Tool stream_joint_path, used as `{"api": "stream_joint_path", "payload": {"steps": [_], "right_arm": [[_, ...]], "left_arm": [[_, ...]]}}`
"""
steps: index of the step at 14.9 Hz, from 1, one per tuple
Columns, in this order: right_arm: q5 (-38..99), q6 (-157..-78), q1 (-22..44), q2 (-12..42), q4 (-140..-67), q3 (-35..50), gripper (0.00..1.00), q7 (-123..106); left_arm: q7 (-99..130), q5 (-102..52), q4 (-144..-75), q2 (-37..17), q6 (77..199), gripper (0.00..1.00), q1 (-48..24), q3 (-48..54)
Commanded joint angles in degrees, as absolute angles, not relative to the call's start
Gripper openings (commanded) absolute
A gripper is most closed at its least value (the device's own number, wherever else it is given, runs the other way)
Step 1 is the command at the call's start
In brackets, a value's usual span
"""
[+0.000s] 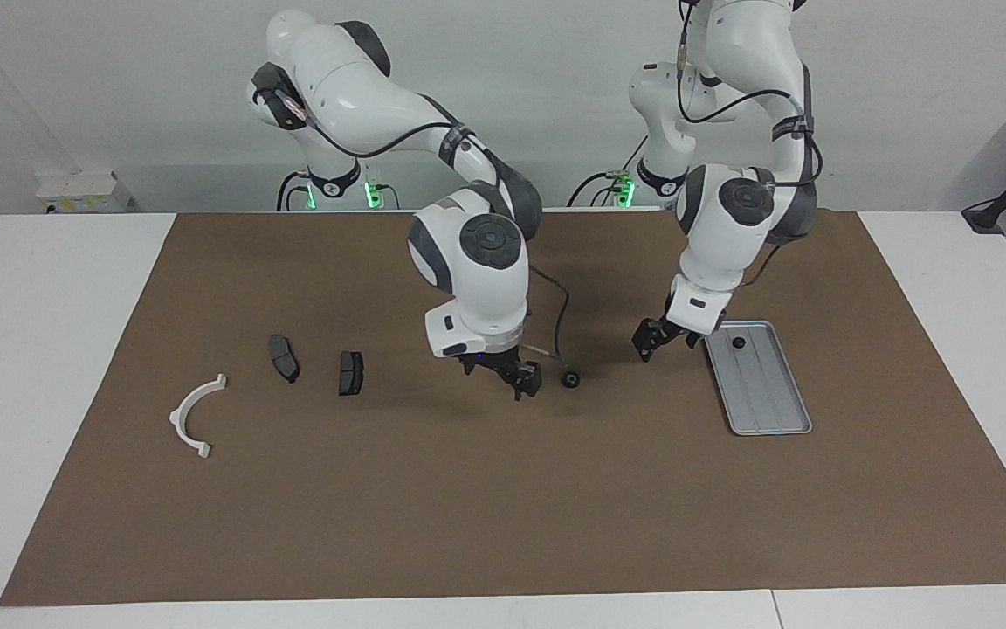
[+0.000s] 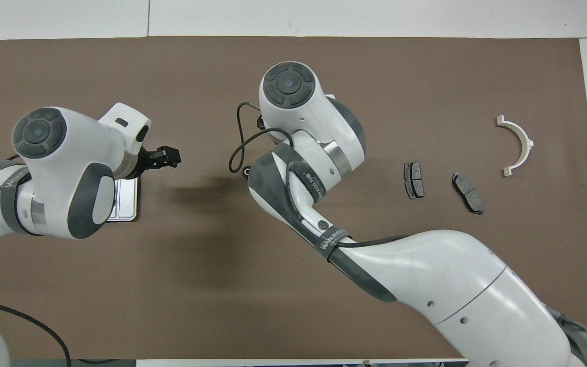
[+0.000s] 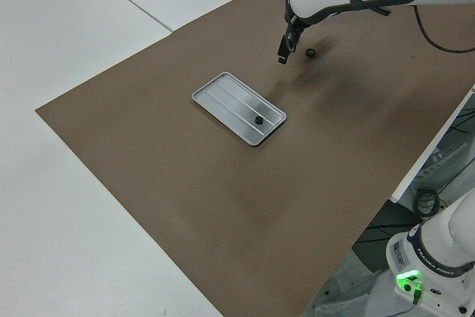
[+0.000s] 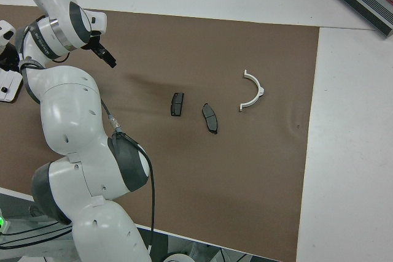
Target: Pick bearing gear from pile to tray
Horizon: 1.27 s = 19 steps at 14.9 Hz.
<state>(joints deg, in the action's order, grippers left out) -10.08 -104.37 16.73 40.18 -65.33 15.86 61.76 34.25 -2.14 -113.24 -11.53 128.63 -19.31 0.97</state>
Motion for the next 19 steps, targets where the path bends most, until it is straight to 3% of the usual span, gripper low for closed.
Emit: {"api": "stream_joint_path", "payload": {"steps": [1, 4, 10, 15, 16, 19], "right_arm": [[-8.79, -102.76, 13.46, 38.24, -67.32, 16.79, 1.0, 55.39], [-8.61, -100.64, 10.12, 37.27, -67.41, 16.7, 1.0, 47.05], [-8.26, -98.97, 5.28, 35.69, -67.85, 16.7, 1.0, 38.08], [-5.47, -100.55, 2.55, 26.21, -77.24, 11.54, 1.0, 17.53], [-3.1, -100.63, 2.64, 24.02, -79.08, 9.43, 1.0, 14.36], [-0.88, -100.64, 2.55, 16.9, -85.58, 5.28, 1.0, 7.92]], "left_arm": [[43.65, -1.94, -103.3, -21.59, 128.49, 1.0, -25.38, -0.18], [48.68, -1.85, -97.12, -27.5, 128.85, 1.0, -29.08, -0.79], [48.87, 0.0, -103.01, -26.72, 131.58, 1.0, -30.76, -0.88], [48.87, 0.0, -103.62, -26.28, 130.96, 0.99, -31.82, -0.88], [48.87, 0.0, -103.71, -26.28, 131.13, 0.97, -31.82, -0.97], [48.87, 0.0, -104.06, -26.19, 131.22, 0.73, -31.73, -0.88]]}}
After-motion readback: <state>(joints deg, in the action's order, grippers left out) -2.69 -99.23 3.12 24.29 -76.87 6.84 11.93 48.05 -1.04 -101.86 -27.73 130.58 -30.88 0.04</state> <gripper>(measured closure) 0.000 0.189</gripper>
